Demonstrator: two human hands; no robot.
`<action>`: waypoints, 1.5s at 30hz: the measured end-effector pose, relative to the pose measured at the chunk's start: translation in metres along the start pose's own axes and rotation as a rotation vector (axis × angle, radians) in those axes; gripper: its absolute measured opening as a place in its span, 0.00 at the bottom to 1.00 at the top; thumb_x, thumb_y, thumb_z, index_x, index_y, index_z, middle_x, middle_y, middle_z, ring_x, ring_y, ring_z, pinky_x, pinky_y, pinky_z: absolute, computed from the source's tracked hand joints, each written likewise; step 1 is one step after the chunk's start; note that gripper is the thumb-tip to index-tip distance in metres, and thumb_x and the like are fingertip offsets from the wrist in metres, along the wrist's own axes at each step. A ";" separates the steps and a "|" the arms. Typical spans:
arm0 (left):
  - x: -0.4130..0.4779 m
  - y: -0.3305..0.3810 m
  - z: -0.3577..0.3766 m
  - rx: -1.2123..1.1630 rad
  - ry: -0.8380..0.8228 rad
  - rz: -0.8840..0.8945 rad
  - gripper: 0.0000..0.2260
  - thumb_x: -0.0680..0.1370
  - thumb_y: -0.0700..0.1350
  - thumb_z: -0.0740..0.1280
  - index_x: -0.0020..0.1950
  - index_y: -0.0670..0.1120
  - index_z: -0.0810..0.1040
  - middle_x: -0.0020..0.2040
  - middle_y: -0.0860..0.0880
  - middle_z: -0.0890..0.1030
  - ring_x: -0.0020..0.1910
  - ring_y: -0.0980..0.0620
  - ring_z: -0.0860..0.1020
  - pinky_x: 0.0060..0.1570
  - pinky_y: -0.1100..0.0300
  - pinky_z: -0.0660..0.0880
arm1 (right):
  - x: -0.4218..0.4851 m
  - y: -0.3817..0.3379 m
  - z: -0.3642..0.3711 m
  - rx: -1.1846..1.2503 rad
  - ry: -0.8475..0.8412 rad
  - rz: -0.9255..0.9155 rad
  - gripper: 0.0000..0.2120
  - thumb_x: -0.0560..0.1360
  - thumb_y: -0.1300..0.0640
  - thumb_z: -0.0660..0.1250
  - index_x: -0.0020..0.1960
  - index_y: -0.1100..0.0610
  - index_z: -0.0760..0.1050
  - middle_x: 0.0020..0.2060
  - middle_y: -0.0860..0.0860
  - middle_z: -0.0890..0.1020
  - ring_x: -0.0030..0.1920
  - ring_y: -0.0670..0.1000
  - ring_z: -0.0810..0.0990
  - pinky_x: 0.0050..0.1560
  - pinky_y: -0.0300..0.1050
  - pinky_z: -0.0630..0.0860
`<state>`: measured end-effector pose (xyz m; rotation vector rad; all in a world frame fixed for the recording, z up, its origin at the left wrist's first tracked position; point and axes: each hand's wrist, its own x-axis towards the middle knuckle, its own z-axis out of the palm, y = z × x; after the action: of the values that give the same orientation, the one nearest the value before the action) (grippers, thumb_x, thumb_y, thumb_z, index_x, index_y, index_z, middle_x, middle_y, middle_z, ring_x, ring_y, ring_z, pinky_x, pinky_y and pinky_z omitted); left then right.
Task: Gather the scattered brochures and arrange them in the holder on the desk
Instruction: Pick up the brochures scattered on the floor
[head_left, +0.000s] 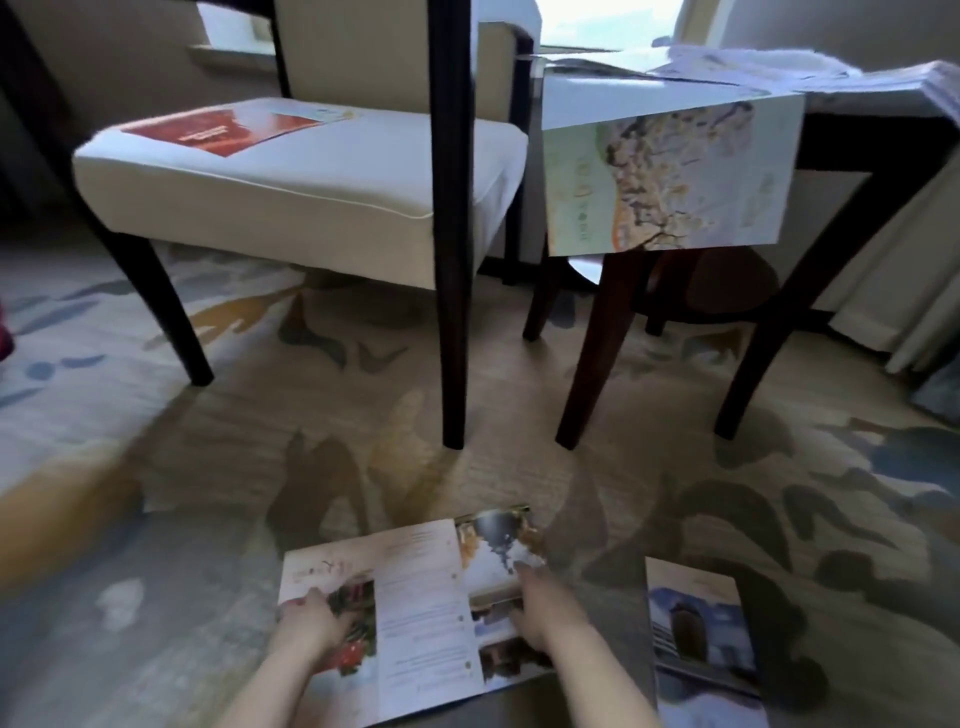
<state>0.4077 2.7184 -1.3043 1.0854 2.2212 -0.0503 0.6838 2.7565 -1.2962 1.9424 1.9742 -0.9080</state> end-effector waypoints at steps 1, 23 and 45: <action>-0.001 -0.003 0.006 -0.073 -0.009 -0.006 0.28 0.75 0.57 0.65 0.70 0.43 0.68 0.67 0.40 0.74 0.62 0.43 0.76 0.61 0.55 0.74 | 0.003 -0.006 0.008 0.060 -0.036 0.033 0.31 0.79 0.54 0.60 0.78 0.50 0.51 0.76 0.55 0.59 0.75 0.56 0.60 0.73 0.50 0.64; -0.003 0.007 -0.010 -0.665 -0.011 -0.082 0.12 0.75 0.42 0.70 0.54 0.37 0.78 0.40 0.42 0.83 0.39 0.45 0.82 0.36 0.54 0.79 | -0.015 0.012 -0.024 0.686 0.121 0.209 0.10 0.79 0.59 0.61 0.57 0.52 0.77 0.50 0.50 0.82 0.50 0.50 0.82 0.55 0.50 0.80; -0.155 0.267 0.067 -0.745 -0.246 0.455 0.35 0.66 0.36 0.77 0.70 0.44 0.66 0.47 0.47 0.80 0.43 0.49 0.80 0.36 0.56 0.79 | -0.113 0.157 -0.097 1.490 0.329 0.212 0.12 0.77 0.57 0.67 0.57 0.62 0.78 0.46 0.58 0.86 0.45 0.58 0.85 0.47 0.50 0.81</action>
<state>0.7033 2.7661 -1.2042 1.0387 1.5139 0.7361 0.8708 2.7075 -1.1987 2.9721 1.0229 -2.5408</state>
